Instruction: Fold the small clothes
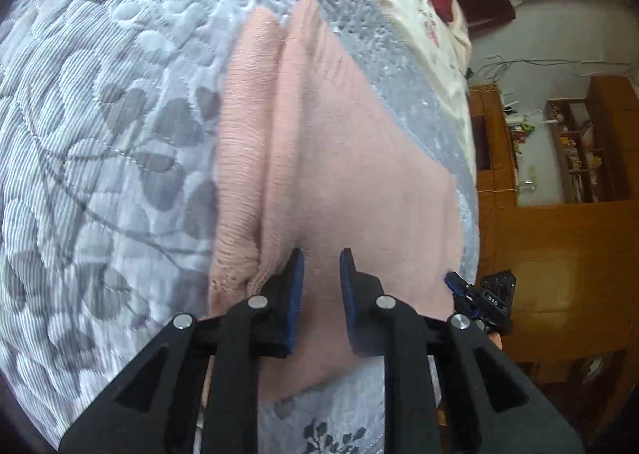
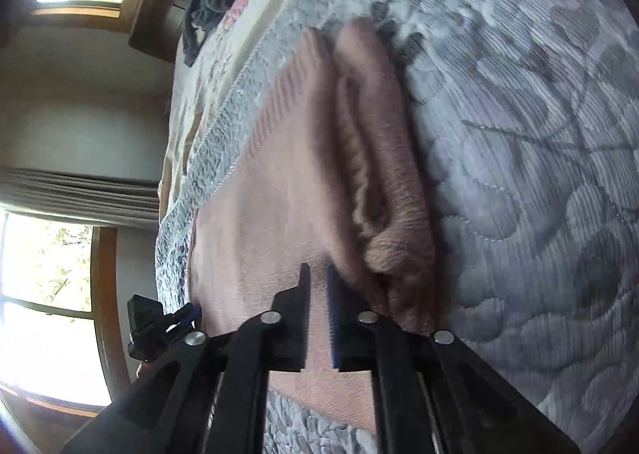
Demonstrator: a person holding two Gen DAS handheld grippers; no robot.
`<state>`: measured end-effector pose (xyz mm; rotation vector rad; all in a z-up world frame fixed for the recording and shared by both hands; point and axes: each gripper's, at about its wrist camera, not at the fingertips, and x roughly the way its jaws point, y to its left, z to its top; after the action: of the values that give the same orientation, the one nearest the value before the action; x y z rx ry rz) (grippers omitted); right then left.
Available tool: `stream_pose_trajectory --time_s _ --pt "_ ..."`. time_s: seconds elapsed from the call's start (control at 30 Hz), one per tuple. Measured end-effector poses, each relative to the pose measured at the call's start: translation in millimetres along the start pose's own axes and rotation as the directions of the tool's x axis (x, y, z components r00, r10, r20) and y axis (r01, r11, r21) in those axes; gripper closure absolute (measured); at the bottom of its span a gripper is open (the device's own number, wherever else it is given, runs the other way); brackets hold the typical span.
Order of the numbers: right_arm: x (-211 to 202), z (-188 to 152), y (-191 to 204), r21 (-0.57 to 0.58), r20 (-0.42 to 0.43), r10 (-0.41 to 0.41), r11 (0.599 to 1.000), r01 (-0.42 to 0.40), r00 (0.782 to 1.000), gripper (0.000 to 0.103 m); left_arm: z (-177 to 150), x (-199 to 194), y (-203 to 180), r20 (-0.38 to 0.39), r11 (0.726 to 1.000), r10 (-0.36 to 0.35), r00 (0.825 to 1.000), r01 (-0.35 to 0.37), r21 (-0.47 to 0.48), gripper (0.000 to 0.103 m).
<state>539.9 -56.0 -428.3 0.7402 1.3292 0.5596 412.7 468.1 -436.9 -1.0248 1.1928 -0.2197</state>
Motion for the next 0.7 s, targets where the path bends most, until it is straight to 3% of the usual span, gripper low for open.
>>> stream_pose_trajectory --time_s 0.03,0.1,0.17,0.2,0.23,0.27,0.3,0.37,0.47,0.57,0.67,0.7 --pt "-2 0 -5 0.006 0.005 0.009 1.0 -0.009 1.0 0.103 2 0 9 -0.008 1.0 0.0 1.0 0.0 -0.02 0.103" --pt "-12 -3 -4 -0.015 0.022 -0.001 1.0 0.001 1.0 0.103 3 -9 15 -0.006 0.999 -0.031 0.999 0.031 -0.021 0.102" --pt "-30 -8 6 -0.077 0.049 -0.043 0.996 0.047 0.998 0.096 5 -30 11 0.027 0.998 -0.069 0.997 0.069 0.004 0.084" --pt "-39 -11 17 -0.124 0.063 -0.09 0.988 0.097 0.994 0.082 7 -44 11 0.046 0.996 -0.086 0.995 0.086 0.012 0.069" --pt "-45 -17 32 -0.186 0.081 -0.147 0.969 0.16 0.986 0.077 12 -56 11 0.068 0.997 -0.077 0.995 0.076 0.015 0.053" --pt "-49 -25 50 -0.263 0.101 -0.185 0.943 0.206 0.977 0.067 18 -66 12 0.089 0.999 -0.051 0.995 0.05 0.012 0.048" --pt "-48 -37 72 -0.349 0.121 -0.236 0.899 0.263 0.964 0.054 25 -75 15 0.101 0.999 -0.034 0.994 0.033 0.007 0.042" --pt "-33 -71 113 -0.521 0.165 -0.332 0.77 0.368 0.929 0.039 41 -88 22 0.088 1.0 -0.017 0.996 0.017 -0.002 0.037" --pt "2 -138 161 -0.73 0.231 -0.402 0.53 0.431 0.886 0.031 63 -89 28 0.046 1.0 0.019 0.999 -0.018 -0.02 0.034" --pt "48 -212 203 -0.859 0.266 -0.382 0.322 0.397 0.885 0.022 72 -86 34 0.016 0.999 0.04 0.999 -0.04 -0.02 0.033" --pt "93 -267 237 -0.909 0.329 -0.349 0.135 0.395 0.877 0.021 80 -72 37 -0.015 0.999 0.015 1.0 -0.015 -0.028 0.032" --pt "107 -278 245 -0.913 0.346 -0.334 0.094 0.396 0.877 0.023 82 -65 37 -0.023 1.0 0.012 1.0 -0.012 -0.029 0.032"
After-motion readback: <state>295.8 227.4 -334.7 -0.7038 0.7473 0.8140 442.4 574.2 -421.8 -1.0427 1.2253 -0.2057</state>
